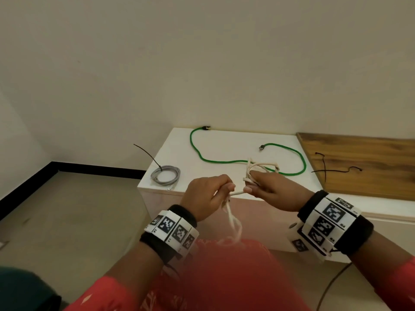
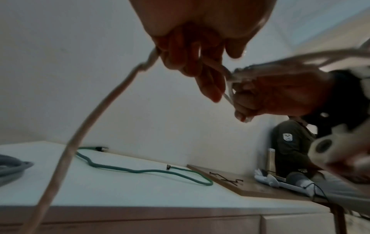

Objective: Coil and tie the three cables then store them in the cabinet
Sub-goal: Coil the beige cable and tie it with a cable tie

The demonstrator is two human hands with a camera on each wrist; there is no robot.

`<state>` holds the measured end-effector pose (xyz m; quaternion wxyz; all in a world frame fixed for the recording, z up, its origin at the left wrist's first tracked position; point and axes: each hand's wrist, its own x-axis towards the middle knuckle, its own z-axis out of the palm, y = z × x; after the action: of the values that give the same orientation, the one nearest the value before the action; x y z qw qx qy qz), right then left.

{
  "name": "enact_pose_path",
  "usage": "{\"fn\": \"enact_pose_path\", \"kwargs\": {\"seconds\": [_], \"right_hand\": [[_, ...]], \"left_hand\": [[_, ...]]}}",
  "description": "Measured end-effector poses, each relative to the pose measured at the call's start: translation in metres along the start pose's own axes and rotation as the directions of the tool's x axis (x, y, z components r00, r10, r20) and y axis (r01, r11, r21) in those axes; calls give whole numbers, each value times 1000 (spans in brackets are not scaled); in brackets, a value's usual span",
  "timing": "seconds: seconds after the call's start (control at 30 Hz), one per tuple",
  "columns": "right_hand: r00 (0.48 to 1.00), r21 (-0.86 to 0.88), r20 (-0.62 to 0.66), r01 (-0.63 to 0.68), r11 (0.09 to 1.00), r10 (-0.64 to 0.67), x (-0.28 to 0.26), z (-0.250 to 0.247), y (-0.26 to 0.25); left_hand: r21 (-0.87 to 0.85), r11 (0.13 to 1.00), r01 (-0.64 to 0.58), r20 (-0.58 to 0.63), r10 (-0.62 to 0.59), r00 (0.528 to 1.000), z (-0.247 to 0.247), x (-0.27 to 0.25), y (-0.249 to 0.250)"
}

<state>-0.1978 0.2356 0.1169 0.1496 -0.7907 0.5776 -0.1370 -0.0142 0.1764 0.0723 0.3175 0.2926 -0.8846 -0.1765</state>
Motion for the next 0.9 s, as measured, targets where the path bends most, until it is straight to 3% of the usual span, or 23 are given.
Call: {"fn": "enact_pose_path", "kwargs": {"seconds": [0.1,0.17,0.23,0.33,0.53,0.7,0.77,0.83,0.9], "right_hand": [[998,32,-51,31,999,-29,-3,-9,2],[998,43,-49,36,998,-34,-5,-13,4],[1000,49,-27,12,999,-11,-6,-17,5],[999,137,-7,-49,989,51,-7,-20,8],[985,457,32,-167,874,171,-13,-33,16],[960,602,-26,-208,771,280,-20,-47,28],[958,621,-27,-207,756,284,-17,-42,30],[961,652,-33,-187,735,275,-12,-34,26],[956,667,-65,-171,725,286,-7,-27,20]], "left_hand": [[-28,1000,12,34,-11,999,-6,0,-20],[-67,987,149,8,-149,989,-14,0,-33],[-96,945,314,-57,-320,946,-23,1,-47],[-100,880,465,-115,-475,873,-36,-2,-68],[-134,681,720,-162,-732,662,-60,-28,-121],[-104,435,894,-119,-898,423,-84,-69,-164],[-25,420,907,-104,-904,415,-81,-75,-165],[34,487,873,-113,-866,487,-68,-74,-158],[25,583,812,-49,-811,583,-55,-67,-144]]}}
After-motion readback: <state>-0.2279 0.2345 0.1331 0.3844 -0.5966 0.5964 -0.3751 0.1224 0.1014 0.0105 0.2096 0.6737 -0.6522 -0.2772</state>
